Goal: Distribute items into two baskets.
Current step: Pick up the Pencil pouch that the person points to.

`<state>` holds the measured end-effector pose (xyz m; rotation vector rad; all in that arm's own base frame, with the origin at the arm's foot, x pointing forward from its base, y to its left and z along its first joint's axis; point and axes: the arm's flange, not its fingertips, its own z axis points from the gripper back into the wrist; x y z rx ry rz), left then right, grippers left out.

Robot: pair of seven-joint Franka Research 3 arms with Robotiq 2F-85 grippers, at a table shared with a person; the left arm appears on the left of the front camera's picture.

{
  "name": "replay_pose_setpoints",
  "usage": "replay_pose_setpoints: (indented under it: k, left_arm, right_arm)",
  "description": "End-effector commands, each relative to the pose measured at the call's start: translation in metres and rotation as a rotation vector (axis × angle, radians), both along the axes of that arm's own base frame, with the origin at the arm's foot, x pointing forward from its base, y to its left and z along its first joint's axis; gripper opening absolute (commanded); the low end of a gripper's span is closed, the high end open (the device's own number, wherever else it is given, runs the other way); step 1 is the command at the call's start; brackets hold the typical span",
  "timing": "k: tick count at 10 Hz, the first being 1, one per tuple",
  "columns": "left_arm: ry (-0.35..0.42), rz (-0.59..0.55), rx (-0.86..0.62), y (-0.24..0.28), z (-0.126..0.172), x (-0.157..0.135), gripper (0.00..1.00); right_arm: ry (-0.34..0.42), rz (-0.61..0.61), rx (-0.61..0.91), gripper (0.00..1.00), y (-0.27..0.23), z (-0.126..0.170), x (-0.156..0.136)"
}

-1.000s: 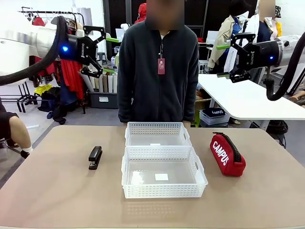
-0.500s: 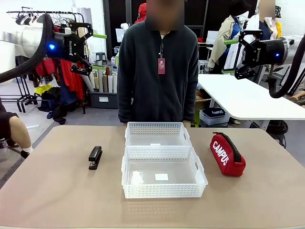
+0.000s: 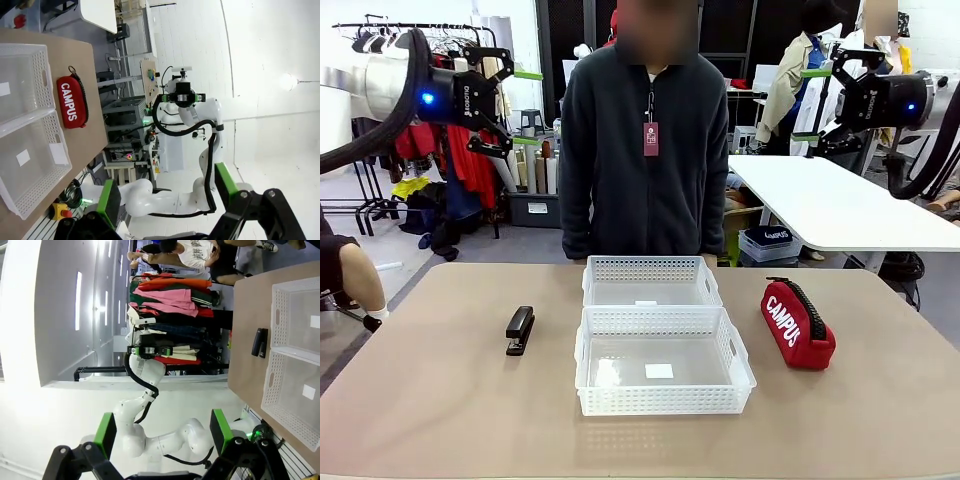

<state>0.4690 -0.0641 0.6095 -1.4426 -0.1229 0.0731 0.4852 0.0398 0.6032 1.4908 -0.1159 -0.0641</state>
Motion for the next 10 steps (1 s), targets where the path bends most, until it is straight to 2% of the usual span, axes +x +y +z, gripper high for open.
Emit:
replay_pose_setpoints:
  k: [1,10]
  left_arm:
    - [0.000,0.001,0.001,0.0007,0.0006,-0.0004,1.00]
    - [0.000,0.001,0.001,0.0007,0.0006,-0.0004,1.00]
  right_arm:
    - [0.004,0.004,-0.012,1.00,0.0003,-0.0005,-0.0007]
    - [0.004,0.004,-0.012,1.00,0.0003,-0.0005,-0.0007]
